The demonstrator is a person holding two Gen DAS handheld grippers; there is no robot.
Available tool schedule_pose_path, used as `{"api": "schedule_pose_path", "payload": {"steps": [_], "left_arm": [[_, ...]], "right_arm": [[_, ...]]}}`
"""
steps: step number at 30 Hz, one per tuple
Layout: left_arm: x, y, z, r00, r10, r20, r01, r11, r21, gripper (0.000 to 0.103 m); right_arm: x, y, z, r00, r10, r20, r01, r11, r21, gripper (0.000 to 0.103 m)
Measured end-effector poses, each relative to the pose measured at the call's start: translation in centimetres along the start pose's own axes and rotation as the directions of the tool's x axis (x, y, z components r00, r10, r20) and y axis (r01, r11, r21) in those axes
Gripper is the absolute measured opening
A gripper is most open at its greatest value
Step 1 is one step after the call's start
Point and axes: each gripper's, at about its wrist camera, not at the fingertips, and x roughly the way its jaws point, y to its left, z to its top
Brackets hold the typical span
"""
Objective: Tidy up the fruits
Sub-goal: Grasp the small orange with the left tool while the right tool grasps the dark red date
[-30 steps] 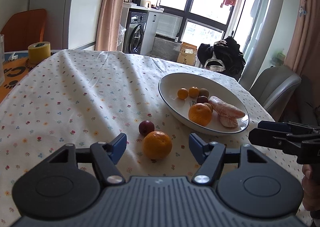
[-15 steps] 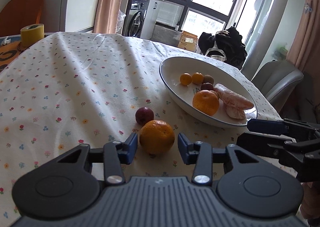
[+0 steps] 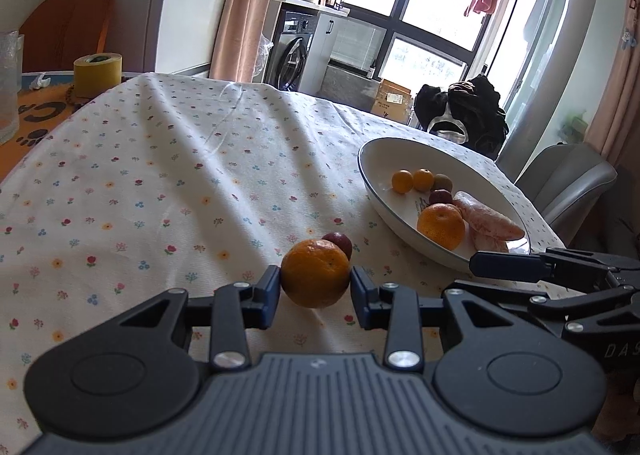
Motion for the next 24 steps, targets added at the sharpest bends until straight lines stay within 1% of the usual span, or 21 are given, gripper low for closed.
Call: {"api": "schedule_pose_path", "payload": {"steps": [8, 13, 20, 24], "left_arm": [[-0.9, 1.2, 0.1, 1.000, 0.020, 0.020, -0.019, 0.999, -0.030, 0.036], [-1.6, 1.8, 0.2, 0.999, 0.030, 0.033, -0.029, 0.999, -0.042, 0.036], [-2.1, 2.8, 0.2, 0.998, 0.045, 0.045, -0.042, 0.997, -0.061, 0.036], [-2.5, 3.3, 0.1, 0.997, 0.052, 0.052, -0.048, 0.996, -0.074, 0.036]], "right_arm": [[1.4, 1.1, 0.7, 1.000, 0.011, -0.017, -0.012, 0.999, -0.042, 0.065], [2.4, 2.0, 1.2, 0.999, 0.013, -0.033, -0.016, 0.997, -0.077, 0.061], [3.6, 2.8, 1.5, 0.999, 0.003, -0.046, -0.007, 0.994, -0.106, 0.056], [4.3, 3.3, 1.8, 0.999, -0.013, -0.051, 0.006, 0.992, -0.126, 0.056]]}}
